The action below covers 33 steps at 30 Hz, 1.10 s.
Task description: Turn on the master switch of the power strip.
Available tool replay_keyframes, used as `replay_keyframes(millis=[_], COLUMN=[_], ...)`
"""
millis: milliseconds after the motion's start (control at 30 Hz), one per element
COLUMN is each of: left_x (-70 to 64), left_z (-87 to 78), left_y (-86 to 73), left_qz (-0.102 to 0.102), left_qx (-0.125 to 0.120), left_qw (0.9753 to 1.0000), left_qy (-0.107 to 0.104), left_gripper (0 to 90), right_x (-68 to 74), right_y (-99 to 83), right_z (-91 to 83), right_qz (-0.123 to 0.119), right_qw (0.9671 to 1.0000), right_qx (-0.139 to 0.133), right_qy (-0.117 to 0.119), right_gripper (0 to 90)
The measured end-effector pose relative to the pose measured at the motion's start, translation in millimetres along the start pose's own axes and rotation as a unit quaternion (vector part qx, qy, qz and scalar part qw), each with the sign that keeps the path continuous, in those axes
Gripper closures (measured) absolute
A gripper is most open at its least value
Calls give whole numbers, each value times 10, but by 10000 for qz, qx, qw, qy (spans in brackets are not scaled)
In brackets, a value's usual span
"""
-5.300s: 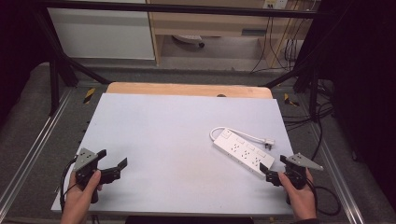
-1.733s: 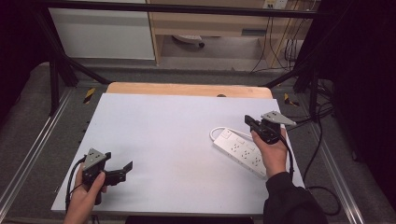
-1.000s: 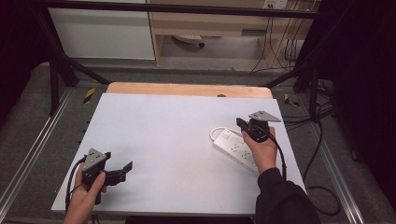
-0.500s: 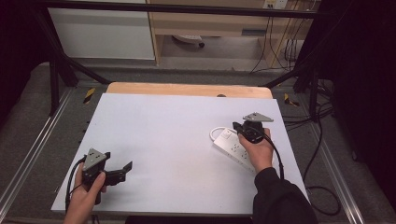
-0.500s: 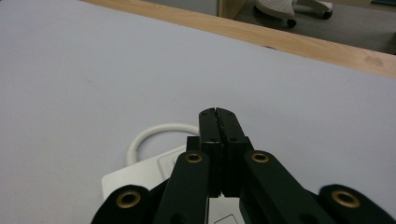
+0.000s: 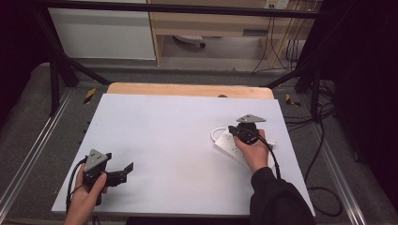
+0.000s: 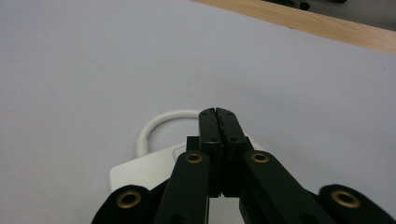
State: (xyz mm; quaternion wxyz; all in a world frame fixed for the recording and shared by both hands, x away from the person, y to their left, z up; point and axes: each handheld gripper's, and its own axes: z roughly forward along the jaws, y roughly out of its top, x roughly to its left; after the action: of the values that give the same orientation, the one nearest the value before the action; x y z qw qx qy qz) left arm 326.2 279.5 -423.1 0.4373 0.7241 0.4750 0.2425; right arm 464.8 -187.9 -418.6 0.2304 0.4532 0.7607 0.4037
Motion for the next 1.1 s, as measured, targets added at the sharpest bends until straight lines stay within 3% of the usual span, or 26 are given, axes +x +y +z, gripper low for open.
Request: replay_keyframes(millis=[533, 1100], left_x=[-1, -5], left_z=[3, 5], left_y=[-2, -3], left_qz=[16, 24], left_qx=[17, 19], left_qw=[10000, 10000], left_qy=[-14, -20], left_gripper=[68, 68], right_x=[19, 22], right_y=[-28, -37], right_z=[144, 181], right_qz=[-134, -132], right_qw=[9993, 9991], right_qx=[352, 412], right_qy=[-28, -22], right_gripper=[900, 900])
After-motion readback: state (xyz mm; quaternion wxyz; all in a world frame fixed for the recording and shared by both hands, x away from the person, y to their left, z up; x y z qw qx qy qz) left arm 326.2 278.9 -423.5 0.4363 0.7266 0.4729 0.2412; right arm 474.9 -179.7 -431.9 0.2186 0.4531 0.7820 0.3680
